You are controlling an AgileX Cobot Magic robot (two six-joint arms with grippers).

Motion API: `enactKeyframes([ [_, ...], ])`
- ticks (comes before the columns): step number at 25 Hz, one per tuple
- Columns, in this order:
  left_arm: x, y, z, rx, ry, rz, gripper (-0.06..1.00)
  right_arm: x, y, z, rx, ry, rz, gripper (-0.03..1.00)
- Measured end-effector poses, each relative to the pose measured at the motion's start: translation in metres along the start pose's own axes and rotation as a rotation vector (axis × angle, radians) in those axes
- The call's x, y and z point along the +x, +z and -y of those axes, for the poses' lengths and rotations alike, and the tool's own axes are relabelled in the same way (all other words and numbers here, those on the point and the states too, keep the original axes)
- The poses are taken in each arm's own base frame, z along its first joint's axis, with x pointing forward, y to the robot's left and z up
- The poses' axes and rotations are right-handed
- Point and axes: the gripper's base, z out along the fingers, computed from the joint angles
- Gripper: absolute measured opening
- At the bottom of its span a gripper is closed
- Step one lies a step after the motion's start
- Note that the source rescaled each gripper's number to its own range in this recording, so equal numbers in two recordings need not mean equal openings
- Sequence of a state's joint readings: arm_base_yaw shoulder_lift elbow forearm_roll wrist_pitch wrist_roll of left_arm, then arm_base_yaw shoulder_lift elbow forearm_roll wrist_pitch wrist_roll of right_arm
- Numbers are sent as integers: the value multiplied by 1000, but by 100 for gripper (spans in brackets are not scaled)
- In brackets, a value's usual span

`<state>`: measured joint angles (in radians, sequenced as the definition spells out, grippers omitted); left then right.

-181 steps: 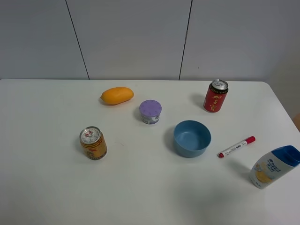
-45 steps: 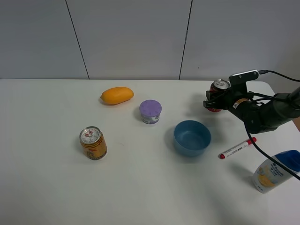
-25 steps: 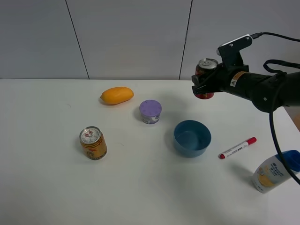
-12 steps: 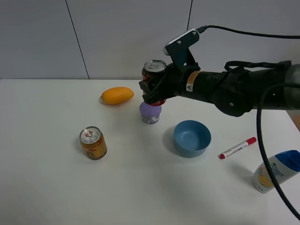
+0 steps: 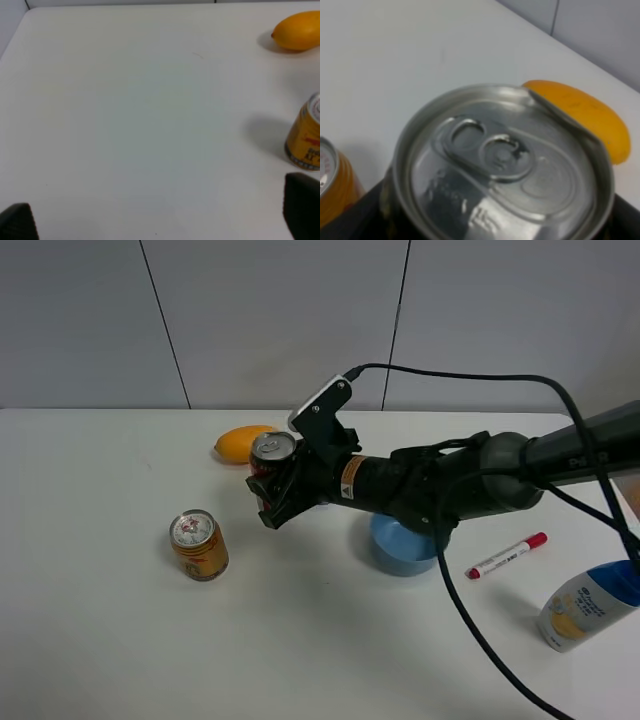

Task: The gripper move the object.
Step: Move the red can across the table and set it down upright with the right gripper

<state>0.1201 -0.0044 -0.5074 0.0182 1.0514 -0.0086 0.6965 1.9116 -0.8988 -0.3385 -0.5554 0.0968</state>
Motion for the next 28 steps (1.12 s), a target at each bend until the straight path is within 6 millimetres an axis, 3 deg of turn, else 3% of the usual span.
enactKeyframes([
  [5,0,0,0,0,0,0,100,19,10,-11,-110,-120,-14,0],
  [17,0,0,0,0,1,0,100,52,26,-17,-146,-93,-61,0],
  [28,0,0,0,1,1,0,100,54,27,-17,-147,-99,-38,0],
])
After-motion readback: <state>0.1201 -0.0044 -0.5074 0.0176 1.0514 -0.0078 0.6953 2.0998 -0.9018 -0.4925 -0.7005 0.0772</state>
